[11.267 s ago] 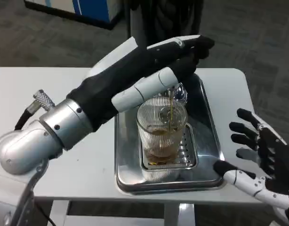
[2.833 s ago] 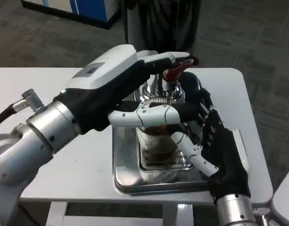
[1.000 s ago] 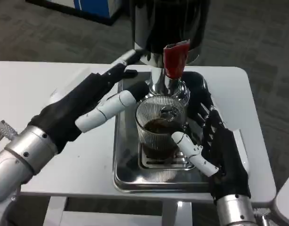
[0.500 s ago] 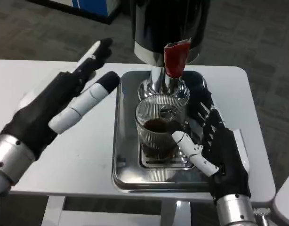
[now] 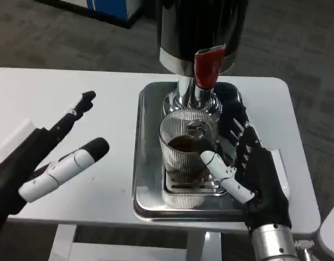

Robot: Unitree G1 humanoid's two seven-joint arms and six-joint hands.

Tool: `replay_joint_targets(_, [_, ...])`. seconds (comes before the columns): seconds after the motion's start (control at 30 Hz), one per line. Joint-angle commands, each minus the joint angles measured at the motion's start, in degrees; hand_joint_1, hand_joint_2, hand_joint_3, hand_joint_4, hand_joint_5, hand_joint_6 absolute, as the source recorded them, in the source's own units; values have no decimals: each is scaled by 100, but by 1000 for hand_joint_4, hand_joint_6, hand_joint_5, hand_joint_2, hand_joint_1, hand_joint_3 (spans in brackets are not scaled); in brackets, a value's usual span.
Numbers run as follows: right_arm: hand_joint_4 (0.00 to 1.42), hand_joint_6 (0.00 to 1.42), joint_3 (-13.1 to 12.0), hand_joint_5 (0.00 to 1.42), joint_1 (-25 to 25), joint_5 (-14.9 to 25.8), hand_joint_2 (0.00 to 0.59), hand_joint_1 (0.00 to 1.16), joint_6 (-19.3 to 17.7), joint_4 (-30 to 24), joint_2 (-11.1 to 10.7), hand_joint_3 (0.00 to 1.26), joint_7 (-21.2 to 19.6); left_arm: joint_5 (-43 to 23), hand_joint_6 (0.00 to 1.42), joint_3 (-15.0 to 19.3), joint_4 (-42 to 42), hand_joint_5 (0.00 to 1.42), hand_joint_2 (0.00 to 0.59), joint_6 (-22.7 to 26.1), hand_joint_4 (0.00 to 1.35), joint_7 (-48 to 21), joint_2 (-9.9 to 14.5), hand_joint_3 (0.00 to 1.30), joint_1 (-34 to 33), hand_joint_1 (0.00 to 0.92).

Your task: Grasp the cup under the faucet to collect the drink, then remove the cup.

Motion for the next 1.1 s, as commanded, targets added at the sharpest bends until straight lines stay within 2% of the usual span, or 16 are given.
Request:
replay_joint_targets(0.03, [148, 215, 22, 183, 63, 0, 213, 630, -1, -29, 59, 62, 32, 390, 0, 48, 184, 0, 68, -498, 0, -64, 348, 0, 173, 0])
replay_joint_targets(0.37, [148, 215, 6, 183, 143, 26, 217, 609, 11, -185, 59, 62, 30, 371, 0, -6, 357, 0, 70, -580, 0, -78, 352, 0, 186, 0])
replay_joint_targets(0.53, [148, 215, -49, 183, 182, 87, 216, 538, 78, -388, 25, 62, 64, 431, 0, -67, 315, 0, 71, -527, 0, -70, 329, 0, 222, 0])
replay_joint_targets(0.6, [148, 197, -73, 183, 195, 126, 212, 463, 133, -483, 7, 62, 93, 456, 0, -92, 293, 0, 71, -500, 0, -55, 318, 0, 226, 0])
replay_joint_targets(0.83, [122, 169, -101, 151, 221, 250, 221, 408, 325, -772, -50, 48, 258, 501, 0, -160, 309, 0, 73, -435, 0, -6, 330, 0, 176, 0])
replay_joint_targets(1.07, [96, 146, -30, 122, 310, 206, 212, 426, 443, -1005, -159, 33, 534, 527, 0, -169, 344, 0, 76, -400, 0, -1, 326, 0, 185, 0])
replay_joint_targets(1.1, [68, 146, -12, 104, 306, 195, 194, 478, 466, -1026, -196, 17, 594, 530, 0, -173, 355, 0, 76, -398, 0, -1, 325, 0, 186, 0])
